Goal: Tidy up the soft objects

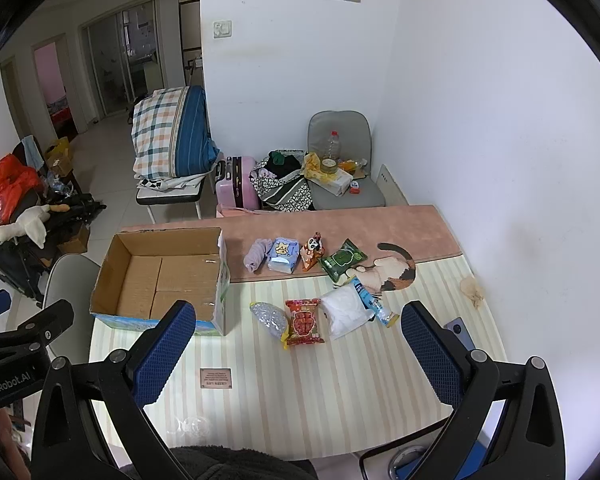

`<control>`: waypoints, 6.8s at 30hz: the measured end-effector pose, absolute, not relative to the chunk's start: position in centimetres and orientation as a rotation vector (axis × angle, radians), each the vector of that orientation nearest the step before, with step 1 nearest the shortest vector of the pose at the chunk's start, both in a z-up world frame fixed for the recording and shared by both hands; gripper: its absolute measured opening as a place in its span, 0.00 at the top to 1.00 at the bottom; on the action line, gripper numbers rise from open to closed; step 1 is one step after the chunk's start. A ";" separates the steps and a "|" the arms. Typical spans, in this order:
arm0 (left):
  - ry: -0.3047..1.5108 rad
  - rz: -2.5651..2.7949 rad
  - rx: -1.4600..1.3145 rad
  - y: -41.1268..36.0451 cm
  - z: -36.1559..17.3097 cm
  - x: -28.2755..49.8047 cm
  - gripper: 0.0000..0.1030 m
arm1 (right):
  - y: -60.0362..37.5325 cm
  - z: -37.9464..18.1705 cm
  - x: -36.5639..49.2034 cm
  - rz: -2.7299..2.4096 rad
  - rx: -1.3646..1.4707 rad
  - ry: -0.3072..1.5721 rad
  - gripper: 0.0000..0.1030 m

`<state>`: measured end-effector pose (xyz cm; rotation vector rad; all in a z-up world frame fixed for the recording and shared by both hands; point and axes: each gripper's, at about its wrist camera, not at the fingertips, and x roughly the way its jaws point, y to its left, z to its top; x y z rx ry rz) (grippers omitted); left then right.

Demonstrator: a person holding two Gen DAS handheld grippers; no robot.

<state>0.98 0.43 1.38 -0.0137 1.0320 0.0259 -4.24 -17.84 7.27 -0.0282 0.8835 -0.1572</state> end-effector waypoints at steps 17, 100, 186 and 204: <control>1.032 0.014 0.009 -0.7 0.3 4.1 0.01 | -23.0 5.7 -2.0 -0.191 0.109 0.939 0.00; 1.560 0.011 -0.190 13.3 -21.8 27.8 0.53 | -6.7 -22.4 25.5 0.213 0.301 1.560 0.31; 1.749 -0.277 0.794 -20.0 -39.8 39.4 0.03 | -29.4 -38.0 17.4 -0.279 0.490 1.723 0.00; 1.726 -0.268 0.576 -18.4 -38.8 38.4 0.68 | -28.6 -38.9 15.7 -0.321 0.415 1.737 0.53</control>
